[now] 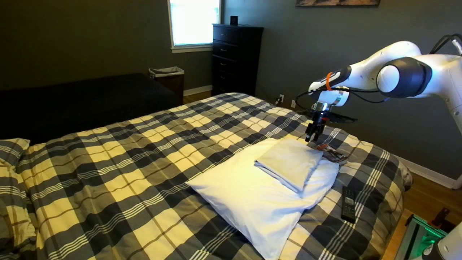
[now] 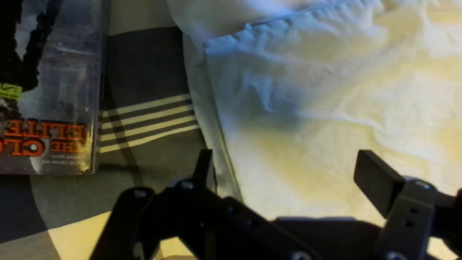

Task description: Fold the pillowcase in half

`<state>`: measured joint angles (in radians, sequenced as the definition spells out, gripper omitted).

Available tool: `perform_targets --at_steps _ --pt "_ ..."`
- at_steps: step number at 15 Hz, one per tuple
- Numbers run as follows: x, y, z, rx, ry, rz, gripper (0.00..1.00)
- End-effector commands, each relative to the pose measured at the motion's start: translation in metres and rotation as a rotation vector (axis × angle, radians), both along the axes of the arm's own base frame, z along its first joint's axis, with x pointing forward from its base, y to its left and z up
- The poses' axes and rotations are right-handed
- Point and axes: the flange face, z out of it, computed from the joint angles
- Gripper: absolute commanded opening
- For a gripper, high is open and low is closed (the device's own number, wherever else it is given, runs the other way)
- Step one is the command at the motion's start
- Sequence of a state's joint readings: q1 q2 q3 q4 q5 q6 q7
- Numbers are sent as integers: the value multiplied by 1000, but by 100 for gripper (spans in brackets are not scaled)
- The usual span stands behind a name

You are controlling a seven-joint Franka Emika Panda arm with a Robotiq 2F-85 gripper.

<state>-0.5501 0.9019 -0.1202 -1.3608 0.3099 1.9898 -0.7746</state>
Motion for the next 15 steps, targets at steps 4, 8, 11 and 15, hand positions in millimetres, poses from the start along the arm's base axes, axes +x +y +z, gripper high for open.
perform_targets --at_steps 4,8,11,15 --pt "16 -10 -27 46 -9 18 100" --pt "21 -5 -39 103 2 31 100" --pt "23 -1 -49 128 17 45 100" --pt "26 -4 -59 96 18 45 100"
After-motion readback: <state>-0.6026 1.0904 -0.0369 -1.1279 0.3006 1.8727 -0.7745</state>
